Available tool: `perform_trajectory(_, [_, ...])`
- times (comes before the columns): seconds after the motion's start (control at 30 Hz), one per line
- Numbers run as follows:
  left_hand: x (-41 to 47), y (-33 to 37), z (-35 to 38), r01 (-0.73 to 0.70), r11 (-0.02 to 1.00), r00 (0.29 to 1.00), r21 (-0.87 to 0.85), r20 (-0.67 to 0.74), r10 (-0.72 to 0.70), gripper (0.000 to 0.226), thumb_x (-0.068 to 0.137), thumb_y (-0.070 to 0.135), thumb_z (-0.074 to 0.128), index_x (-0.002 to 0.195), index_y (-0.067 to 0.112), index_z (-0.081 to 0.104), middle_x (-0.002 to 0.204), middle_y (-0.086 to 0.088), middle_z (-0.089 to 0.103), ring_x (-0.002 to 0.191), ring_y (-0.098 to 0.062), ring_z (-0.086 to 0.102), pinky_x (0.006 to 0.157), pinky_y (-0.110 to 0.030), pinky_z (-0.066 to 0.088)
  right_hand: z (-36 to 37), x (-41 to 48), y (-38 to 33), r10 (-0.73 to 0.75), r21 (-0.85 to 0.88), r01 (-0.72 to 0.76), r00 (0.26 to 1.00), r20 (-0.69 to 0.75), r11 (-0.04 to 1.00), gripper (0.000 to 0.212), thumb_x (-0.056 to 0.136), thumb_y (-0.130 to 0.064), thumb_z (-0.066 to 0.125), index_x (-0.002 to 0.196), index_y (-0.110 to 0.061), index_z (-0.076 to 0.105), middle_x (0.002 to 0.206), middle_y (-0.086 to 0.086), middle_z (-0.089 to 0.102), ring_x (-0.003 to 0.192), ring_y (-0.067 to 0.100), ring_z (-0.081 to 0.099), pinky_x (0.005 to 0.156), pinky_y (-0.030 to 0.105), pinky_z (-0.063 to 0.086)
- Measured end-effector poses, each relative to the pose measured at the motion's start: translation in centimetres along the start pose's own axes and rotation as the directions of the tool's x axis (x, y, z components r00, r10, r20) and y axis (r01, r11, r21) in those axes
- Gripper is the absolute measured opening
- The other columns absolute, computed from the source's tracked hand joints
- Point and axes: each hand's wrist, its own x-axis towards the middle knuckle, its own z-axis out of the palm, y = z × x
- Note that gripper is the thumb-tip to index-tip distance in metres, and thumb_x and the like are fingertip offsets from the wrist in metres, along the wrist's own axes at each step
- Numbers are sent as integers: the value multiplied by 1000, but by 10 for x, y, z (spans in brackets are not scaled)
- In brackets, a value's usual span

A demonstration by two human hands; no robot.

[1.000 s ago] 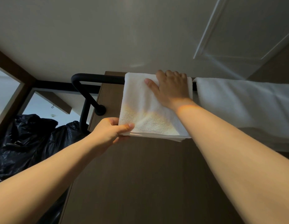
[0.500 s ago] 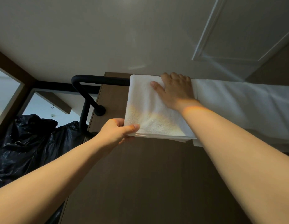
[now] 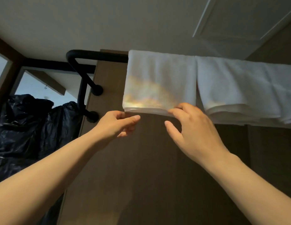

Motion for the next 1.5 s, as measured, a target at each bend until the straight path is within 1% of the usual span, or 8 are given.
perform_trajectory(0.1, [-28,-29,4,44,985,999,166,-38,-38,41,77,27,79,110,8,64,99,-20,69,87,-24,71,87,-44,57,21,-45,-5,37,44,-42,994,98,998,41,96,-40,50,132,-23,58,130,-4,55,119,13,52,99,31,46])
perform_trajectory(0.2, [-61,-64,9,-24,894,999,448,-18,35,33,76,31,79,104,17,66,90,2,72,85,-10,70,82,-26,56,44,-94,-9,86,87,-107,972,220,990,40,96,-42,52,133,-28,55,132,-8,55,120,7,52,97,23,43])
perform_trajectory(0.3, [-99,-100,16,-49,829,998,557,66,15,27,78,31,77,101,25,65,87,11,70,82,1,66,76,-13,50,67,-139,-14,133,122,-187,925,357,975,40,96,-44,51,133,-29,55,133,-10,55,121,6,51,96,19,40])
perform_trajectory(0.53, [-187,-186,40,-5,672,971,740,164,-174,32,84,39,67,113,28,59,100,14,61,86,0,59,81,-23,53,114,-233,-26,132,164,-288,780,611,944,42,96,-46,51,135,-31,51,133,-12,53,122,5,49,99,22,41])
perform_trajectory(0.77, [-279,-248,61,237,599,906,765,50,-421,36,87,43,65,119,31,55,109,14,60,93,-1,57,83,-17,50,137,-317,-34,62,217,-344,644,763,913,42,97,-42,51,137,-28,49,132,-10,53,124,7,48,102,23,39])
perform_trajectory(1.1, [-405,-285,76,562,410,707,718,-160,-688,35,89,39,61,122,31,52,109,16,58,96,-3,57,86,-16,48,164,-415,-72,-148,345,-441,422,895,829,43,98,-40,52,140,-30,46,134,-12,51,125,5,46,101,21,39])
perform_trajectory(1.3, [-457,-280,45,686,319,621,654,-298,-725,32,87,39,64,116,29,57,101,18,59,90,-1,58,83,-22,51,173,-434,-124,-325,458,-425,350,879,781,38,98,-36,51,135,-28,50,128,-8,54,119,10,49,101,26,43])
perform_trajectory(1.5, [-486,-264,-5,734,257,589,628,-403,-700,29,86,37,64,113,30,59,97,19,59,86,0,58,79,-24,51,177,-433,-185,-405,508,-448,310,860,736,41,97,-38,52,136,-27,50,131,-8,53,121,11,47,101,24,38])
